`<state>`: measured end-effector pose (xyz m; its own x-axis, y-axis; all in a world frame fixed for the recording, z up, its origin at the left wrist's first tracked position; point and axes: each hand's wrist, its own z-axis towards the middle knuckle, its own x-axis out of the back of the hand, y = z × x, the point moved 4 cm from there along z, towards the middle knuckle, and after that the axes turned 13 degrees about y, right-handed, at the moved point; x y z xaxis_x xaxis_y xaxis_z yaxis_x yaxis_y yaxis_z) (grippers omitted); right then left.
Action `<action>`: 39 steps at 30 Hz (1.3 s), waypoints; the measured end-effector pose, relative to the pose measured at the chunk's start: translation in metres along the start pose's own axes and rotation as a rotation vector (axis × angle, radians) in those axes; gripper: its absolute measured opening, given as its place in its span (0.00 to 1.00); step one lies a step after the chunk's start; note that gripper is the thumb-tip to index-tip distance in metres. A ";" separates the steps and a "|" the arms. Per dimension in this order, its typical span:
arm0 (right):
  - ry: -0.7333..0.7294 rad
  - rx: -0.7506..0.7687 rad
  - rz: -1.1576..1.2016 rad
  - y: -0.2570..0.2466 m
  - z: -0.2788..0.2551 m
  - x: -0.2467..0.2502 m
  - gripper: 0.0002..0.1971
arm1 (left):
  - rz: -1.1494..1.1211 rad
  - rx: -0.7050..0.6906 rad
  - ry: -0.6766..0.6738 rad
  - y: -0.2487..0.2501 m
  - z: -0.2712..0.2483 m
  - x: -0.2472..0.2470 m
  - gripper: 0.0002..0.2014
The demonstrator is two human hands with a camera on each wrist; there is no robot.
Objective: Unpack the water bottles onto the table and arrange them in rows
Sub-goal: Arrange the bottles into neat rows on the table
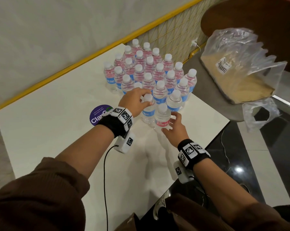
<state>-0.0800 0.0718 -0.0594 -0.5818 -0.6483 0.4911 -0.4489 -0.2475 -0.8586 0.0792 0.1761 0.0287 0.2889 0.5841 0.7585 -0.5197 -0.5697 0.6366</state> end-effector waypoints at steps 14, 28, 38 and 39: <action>0.090 0.205 -0.001 -0.043 -0.003 0.012 0.31 | 0.080 -0.009 0.031 0.005 0.001 0.002 0.19; -0.019 0.394 -0.508 -0.111 0.020 0.036 0.17 | 0.109 0.010 0.012 0.013 -0.001 0.006 0.19; -0.131 0.418 -0.612 -0.112 0.023 0.037 0.19 | 0.137 0.020 0.004 0.015 -0.001 0.008 0.20; -0.131 0.430 -0.613 -0.112 0.023 0.036 0.19 | 0.145 0.018 0.000 0.015 -0.001 0.008 0.20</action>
<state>-0.0350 0.0590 0.0511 -0.2161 -0.3779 0.9003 -0.3460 -0.8326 -0.4325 0.0729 0.1727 0.0444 0.2119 0.4951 0.8426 -0.5415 -0.6582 0.5229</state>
